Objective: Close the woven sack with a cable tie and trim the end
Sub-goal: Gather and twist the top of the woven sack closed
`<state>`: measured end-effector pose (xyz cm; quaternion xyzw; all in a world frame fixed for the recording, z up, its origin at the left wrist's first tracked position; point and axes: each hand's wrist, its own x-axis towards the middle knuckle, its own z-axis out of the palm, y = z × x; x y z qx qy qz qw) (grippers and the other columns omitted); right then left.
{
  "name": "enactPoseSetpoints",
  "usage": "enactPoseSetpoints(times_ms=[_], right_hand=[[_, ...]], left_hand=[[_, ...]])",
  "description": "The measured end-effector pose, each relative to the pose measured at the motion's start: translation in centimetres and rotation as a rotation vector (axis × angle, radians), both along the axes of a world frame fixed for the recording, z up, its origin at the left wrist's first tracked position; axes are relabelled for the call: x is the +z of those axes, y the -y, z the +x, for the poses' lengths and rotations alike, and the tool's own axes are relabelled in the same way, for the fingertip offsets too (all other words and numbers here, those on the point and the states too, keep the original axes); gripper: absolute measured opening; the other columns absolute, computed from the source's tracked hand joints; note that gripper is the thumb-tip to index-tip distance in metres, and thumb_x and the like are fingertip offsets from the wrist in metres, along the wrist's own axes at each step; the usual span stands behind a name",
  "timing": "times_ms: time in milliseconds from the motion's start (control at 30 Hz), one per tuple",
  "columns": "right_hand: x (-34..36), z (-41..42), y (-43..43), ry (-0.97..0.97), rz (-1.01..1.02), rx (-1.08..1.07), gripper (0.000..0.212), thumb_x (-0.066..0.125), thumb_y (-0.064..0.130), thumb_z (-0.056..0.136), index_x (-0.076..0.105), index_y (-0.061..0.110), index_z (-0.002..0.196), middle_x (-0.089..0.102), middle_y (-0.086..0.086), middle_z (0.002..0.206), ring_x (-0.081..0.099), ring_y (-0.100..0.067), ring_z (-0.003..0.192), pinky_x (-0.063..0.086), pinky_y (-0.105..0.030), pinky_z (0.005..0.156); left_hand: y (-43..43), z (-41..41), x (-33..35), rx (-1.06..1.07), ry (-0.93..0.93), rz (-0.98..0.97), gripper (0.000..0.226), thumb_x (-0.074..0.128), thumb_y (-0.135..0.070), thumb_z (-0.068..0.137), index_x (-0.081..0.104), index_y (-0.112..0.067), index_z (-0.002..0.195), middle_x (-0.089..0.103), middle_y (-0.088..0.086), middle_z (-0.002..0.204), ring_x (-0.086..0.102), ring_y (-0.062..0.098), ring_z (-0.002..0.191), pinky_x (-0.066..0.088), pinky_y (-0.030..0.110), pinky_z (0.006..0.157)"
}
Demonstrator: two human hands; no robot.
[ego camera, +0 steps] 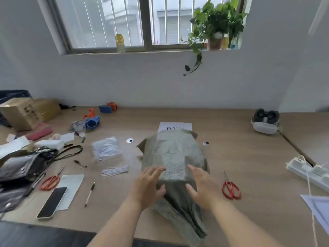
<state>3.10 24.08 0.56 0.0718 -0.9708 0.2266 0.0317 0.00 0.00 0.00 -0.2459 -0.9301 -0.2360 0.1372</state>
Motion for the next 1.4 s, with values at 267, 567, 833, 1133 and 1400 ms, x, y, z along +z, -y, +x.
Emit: enactPoseSetpoints(times_ms=[267, 567, 833, 1133, 1400], right_hand=[[-6.5, 2.4, -3.2, 0.207, 0.023, -0.065, 0.066, 0.047, 0.046, 0.095, 0.023, 0.027, 0.154, 0.039, 0.006, 0.15, 0.039, -0.015, 0.137, 0.035, -0.031, 0.109], [-10.3, 3.4, -1.0, 0.482, -0.16, -0.182, 0.09, 0.06, 0.059, 0.078, 0.022, 0.023, 0.151, 0.053, 0.001, 0.143, 0.05, -0.022, 0.132, 0.043, -0.032, 0.103], [-11.5, 3.2, -0.7, 0.434, -0.287, -0.314, 0.041, 0.053, 0.003, 0.087, 0.061, 0.017, 0.124, 0.071, -0.004, 0.11, 0.065, -0.023, 0.102, 0.047, -0.024, 0.085], [-11.0, 2.0, -1.0, 0.353, -0.594, -0.407, 0.025, 0.056, 0.002, 0.083, 0.065, 0.022, 0.071, 0.068, 0.002, 0.07, 0.061, -0.017, 0.072, 0.044, -0.022, 0.063], [-5.8, 0.2, -3.8, 0.43, -0.982, -0.344, 0.019, 0.063, 0.009, 0.087, 0.067, 0.0, 0.072, 0.066, -0.012, 0.07, 0.059, -0.022, 0.072, 0.045, -0.034, 0.069]], left_hand=[[-2.3, 2.3, -6.8, -0.127, -0.026, -0.05, 0.036, 0.068, -0.016, 0.068, 0.067, -0.02, 0.104, 0.062, 0.007, 0.114, 0.063, 0.022, 0.096, 0.056, 0.03, 0.075], [-2.4, 4.2, -12.4, -0.193, 0.053, -0.234, 0.051, 0.067, -0.03, 0.064, 0.066, -0.03, 0.114, 0.067, -0.008, 0.109, 0.061, 0.02, 0.096, 0.051, 0.032, 0.076], [-2.4, 3.5, -13.6, -0.153, -0.029, -0.28, 0.007, 0.068, -0.026, 0.074, 0.065, -0.03, 0.079, 0.064, -0.01, 0.079, 0.058, 0.022, 0.081, 0.04, 0.036, 0.068], [-1.6, 2.7, -10.3, -0.06, -0.016, -0.127, 0.007, 0.058, -0.023, 0.079, 0.062, -0.025, 0.084, 0.061, -0.011, 0.067, 0.059, 0.016, 0.066, 0.035, 0.034, 0.076], [-0.7, 1.3, -6.0, 0.065, -0.006, 0.156, 0.014, 0.043, -0.01, 0.079, 0.048, -0.023, 0.076, 0.051, -0.008, 0.061, 0.044, 0.016, 0.059, 0.035, 0.031, 0.071]])
